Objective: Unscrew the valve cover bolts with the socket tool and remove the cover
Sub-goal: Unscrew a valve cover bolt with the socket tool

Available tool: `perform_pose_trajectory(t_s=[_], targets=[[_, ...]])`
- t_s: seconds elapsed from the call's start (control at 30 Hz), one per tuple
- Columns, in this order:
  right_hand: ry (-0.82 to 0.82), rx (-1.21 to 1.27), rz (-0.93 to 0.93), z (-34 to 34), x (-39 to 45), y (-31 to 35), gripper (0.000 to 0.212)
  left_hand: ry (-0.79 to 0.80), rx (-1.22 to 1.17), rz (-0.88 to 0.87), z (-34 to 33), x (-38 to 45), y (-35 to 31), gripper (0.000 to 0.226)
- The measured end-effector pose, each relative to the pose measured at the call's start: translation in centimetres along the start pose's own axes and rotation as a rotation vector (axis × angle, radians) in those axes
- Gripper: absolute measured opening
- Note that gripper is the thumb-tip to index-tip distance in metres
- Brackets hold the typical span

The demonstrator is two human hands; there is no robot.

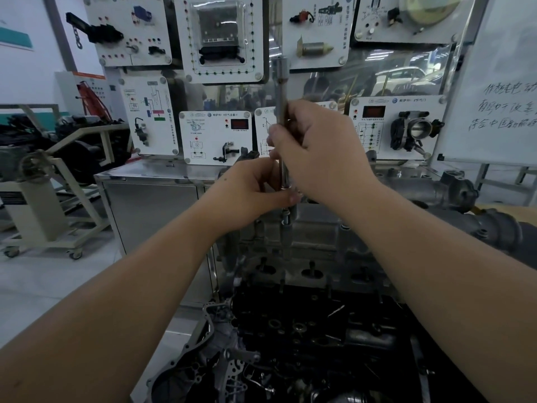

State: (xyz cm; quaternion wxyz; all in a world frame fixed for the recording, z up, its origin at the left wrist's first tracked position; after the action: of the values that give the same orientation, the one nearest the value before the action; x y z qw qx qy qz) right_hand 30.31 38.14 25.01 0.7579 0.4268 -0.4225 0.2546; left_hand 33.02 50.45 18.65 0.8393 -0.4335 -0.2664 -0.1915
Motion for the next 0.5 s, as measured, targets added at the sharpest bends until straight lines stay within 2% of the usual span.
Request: perform_pose_trajectory(t_s=[0.13, 0.23, 0.37, 0.5], targets=[[0.062, -0.022, -0.026, -0.32, 0.17, -0.21, 0.019, 0.028, -0.077, 0.032, 0.04, 0.08, -0.03, 0.019], [0.043, 0.014, -0.009, -0.4, -0.12, -0.11, 0.029, 0.008, -0.061, 0.046, 0.1, 0.06, -0.04, 0.04], [-0.067, 0.03, 0.014, 0.24, 0.05, 0.2, 0.017, -0.014, -0.035, 0.035, 0.19, 0.2, 0.1, 0.034], [0.02, -0.001, 0.01, -0.24, 0.12, 0.24, 0.018, 0.009, -0.071, 0.071, 0.13, 0.02, 0.2, 0.022]])
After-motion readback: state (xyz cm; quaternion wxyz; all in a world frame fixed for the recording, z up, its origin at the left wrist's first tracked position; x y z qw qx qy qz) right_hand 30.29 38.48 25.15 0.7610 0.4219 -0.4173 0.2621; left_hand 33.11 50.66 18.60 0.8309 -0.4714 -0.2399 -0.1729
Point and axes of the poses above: each hand's wrist, its own x-axis towards the middle knuckle, its own z-axis out of the back of the hand, y = z × x, the point moved 7 cm from there along x, towards the middle knuckle, and after that the axes turned 12 degrees about -y, right-handed, at the moved point
